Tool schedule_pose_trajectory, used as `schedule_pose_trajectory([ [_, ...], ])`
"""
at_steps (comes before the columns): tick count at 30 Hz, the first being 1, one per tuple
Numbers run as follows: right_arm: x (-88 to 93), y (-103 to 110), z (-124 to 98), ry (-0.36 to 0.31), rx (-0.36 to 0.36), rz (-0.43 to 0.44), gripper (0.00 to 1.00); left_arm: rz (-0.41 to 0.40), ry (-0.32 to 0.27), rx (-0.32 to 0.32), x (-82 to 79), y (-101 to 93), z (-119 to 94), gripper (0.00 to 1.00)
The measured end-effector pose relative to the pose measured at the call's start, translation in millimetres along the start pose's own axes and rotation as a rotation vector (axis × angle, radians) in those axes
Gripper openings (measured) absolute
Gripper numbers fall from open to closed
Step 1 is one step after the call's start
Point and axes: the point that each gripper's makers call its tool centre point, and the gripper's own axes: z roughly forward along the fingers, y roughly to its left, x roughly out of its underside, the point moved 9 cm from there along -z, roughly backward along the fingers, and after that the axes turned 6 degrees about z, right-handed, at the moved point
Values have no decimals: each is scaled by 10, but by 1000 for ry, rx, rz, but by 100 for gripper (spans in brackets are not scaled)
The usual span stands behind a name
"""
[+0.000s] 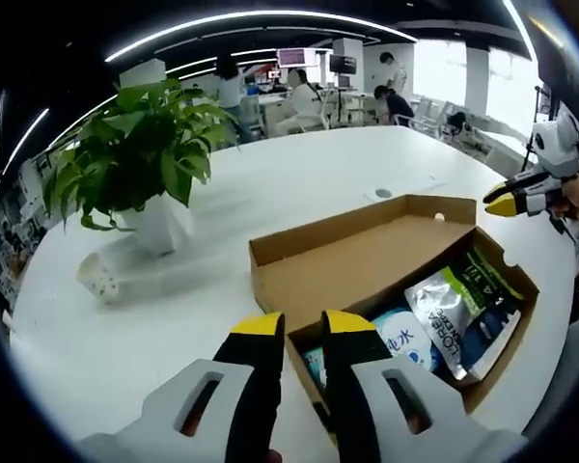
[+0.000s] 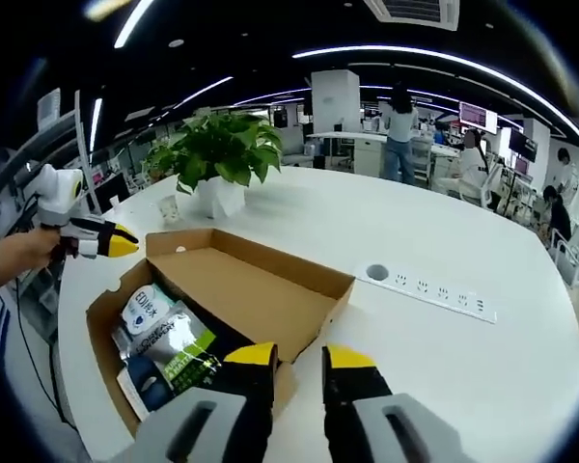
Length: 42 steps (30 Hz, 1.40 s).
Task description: Operate the shoe box by opening the lid, removing the specified soft item, and placing it in the target area until the item is outside and the box remains undamaged.
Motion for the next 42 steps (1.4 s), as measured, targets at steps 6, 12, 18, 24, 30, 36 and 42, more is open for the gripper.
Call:
schedule_pose_trajectory([
  [6,58,45,-95,-8,-19,-16,20,21,5,41,52,-196,-86,18],
  [12,166,125,-180,-5,-39,-26,24,30,21,90,127,-397,-139,21],
  [18,256,198,-252,-9,-56,-24,28,28,41,133,168,-577,-182,24],
  [24,350,261,-311,-9,-69,-26,33,12,66,172,208,-738,-194,26],
  [30,422,294,-364,-9,-78,-22,34,18,78,201,252,-883,-212,26],
  [36,451,316,-400,-13,-87,-12,34,10,100,248,282,-994,-210,25],
  [42,484,346,-438,-20,-92,-9,34,-15,125,284,303,-1049,-182,24],
])
